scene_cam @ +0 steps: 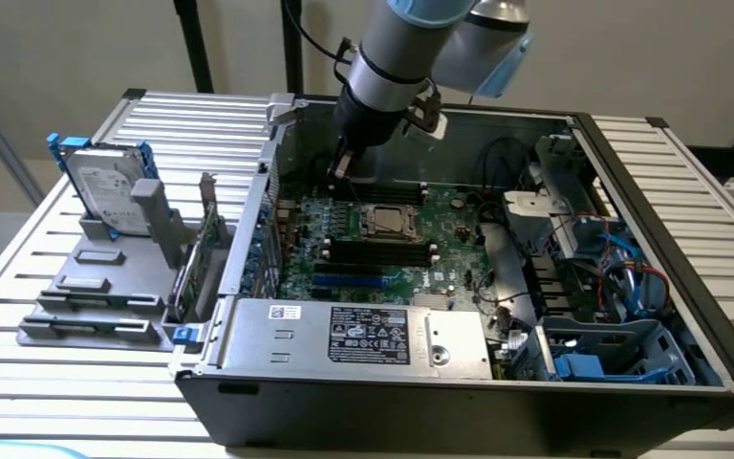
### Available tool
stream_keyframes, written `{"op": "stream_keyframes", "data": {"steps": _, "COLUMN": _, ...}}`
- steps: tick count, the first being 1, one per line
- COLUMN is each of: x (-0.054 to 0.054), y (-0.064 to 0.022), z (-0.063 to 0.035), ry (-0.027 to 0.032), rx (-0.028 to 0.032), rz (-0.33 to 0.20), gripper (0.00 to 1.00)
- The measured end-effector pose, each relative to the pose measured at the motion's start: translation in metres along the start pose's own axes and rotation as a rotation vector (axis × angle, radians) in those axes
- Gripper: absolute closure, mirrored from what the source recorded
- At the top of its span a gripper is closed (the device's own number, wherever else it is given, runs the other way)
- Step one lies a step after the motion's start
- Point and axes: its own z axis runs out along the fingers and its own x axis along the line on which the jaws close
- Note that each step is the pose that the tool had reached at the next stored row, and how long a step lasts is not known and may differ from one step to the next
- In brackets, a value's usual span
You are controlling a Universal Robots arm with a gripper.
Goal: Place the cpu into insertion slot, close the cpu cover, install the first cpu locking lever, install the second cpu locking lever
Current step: 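Install the first cpu locking lever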
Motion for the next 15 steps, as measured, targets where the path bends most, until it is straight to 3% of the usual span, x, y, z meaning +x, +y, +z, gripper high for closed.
{"op": "stream_keyframes", "data": {"steps": 6, "x": -0.0004, "y": -0.0011, "z": 0.0008, "ry": 0.0152, "rx": -0.0047, "rz": 0.049, "gripper": 0.89}}
{"op": "stream_keyframes", "data": {"steps": 11, "x": -0.0015, "y": -0.0045, "z": 0.0017, "ry": 0.0244, "rx": -0.0033, "rz": 0.074, "gripper": 0.89}}
{"op": "stream_keyframes", "data": {"steps": 15, "x": -0.0023, "y": -0.0069, "z": 0.0023, "ry": 0.0351, "rx": -0.0052, "rz": 0.099, "gripper": 0.89}}
